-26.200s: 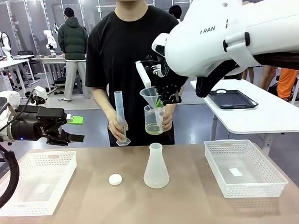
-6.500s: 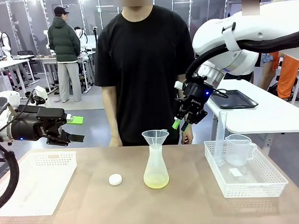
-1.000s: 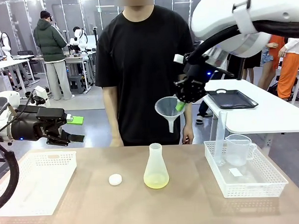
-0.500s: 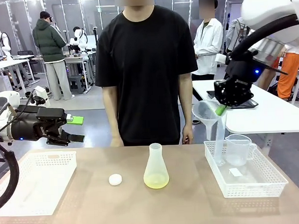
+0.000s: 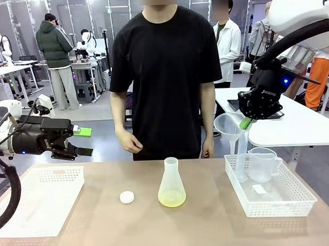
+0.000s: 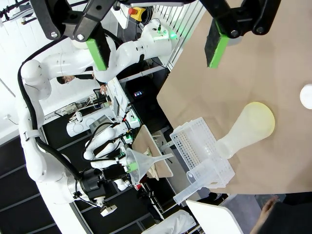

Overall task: Prepare the solutions needed for the experiment.
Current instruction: Once the solution is in the Big flask , pick up the Plastic Funnel and place it back into the right Organizing basket.

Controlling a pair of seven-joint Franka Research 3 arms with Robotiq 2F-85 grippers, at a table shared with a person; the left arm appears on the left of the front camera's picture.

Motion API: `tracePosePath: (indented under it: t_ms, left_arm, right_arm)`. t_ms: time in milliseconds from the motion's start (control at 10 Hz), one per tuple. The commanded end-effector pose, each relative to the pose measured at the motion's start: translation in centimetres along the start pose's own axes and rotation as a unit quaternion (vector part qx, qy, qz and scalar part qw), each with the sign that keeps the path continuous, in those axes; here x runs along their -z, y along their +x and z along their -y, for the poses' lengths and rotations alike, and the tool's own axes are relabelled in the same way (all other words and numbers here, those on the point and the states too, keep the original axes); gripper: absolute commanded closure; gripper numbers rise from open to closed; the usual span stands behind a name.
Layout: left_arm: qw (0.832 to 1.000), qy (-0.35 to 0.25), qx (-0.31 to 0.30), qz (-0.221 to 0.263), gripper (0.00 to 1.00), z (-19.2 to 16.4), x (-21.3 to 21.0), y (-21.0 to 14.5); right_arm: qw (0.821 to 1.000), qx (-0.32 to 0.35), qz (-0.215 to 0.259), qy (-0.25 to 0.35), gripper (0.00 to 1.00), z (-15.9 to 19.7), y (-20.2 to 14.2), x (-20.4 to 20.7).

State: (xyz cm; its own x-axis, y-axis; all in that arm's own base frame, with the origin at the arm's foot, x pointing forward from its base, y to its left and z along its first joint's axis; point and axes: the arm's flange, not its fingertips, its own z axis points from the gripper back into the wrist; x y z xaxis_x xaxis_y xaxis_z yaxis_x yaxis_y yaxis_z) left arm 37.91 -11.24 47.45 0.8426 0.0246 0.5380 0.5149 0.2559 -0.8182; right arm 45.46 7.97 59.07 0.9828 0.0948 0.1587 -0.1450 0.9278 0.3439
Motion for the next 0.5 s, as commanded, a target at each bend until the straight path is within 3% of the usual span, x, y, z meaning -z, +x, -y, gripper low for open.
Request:
tracePosePath:
  t_ms: [0,400]
  left_arm:
    - [1.000,-0.011,-0.008,0.008,0.00,0.2,0.2,0.2]
    - [1.000,-0.011,-0.008,0.008,0.00,0.2,0.2,0.2]
  right_arm:
    - [0.997,0.062,-0.046,-0.001,0.96,2.4,-0.2,0.9]
    - [0.960,0.268,-0.080,-0.003,0.96,9.5,-1.2,3.6]
